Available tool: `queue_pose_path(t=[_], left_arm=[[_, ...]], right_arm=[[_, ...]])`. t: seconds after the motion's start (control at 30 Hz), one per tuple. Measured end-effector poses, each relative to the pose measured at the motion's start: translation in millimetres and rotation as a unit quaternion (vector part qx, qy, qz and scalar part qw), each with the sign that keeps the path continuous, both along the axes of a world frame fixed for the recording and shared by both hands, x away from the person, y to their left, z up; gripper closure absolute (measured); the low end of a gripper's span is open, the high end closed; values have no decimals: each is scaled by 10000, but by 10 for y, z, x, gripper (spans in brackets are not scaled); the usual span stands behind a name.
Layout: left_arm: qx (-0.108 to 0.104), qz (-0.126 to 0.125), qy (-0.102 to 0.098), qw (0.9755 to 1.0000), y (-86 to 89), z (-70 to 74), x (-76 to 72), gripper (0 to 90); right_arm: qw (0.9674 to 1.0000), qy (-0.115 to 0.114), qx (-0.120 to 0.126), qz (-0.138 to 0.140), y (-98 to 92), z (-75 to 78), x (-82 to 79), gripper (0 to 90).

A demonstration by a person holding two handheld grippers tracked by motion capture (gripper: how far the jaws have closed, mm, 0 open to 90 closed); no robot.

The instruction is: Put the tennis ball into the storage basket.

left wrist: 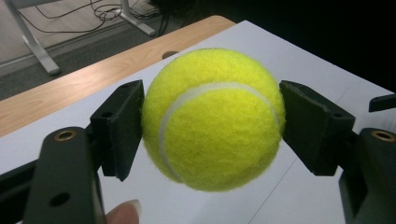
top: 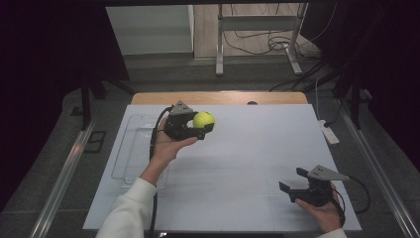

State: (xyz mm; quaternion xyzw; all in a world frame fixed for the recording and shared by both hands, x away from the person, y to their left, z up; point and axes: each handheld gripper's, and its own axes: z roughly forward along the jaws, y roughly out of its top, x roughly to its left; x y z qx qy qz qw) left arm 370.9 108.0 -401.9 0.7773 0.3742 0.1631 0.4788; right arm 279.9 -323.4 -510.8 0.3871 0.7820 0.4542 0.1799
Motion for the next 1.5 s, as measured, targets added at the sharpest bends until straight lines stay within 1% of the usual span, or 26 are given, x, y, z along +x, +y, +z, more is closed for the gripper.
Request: queue_pose_path(t=[0.4, 0.9, 1.17, 1.5], left_arm=[[-11, 152, -39, 9999, 103, 30, 39, 272], [-77, 443, -55, 9990, 269, 59, 91, 272], [-20, 538, -92, 9985, 335, 99, 95, 272], [51, 677, -70, 9977, 423, 87, 122, 272]], right_arm=[[10000, 3, 10, -3, -2, -2, 2, 100], [10000, -4, 9, -8, 1, -1, 1, 100], [10000, -13, 5, -9, 4, 2, 0, 100], [10000, -13, 16, -5, 0, 5, -1, 100]])
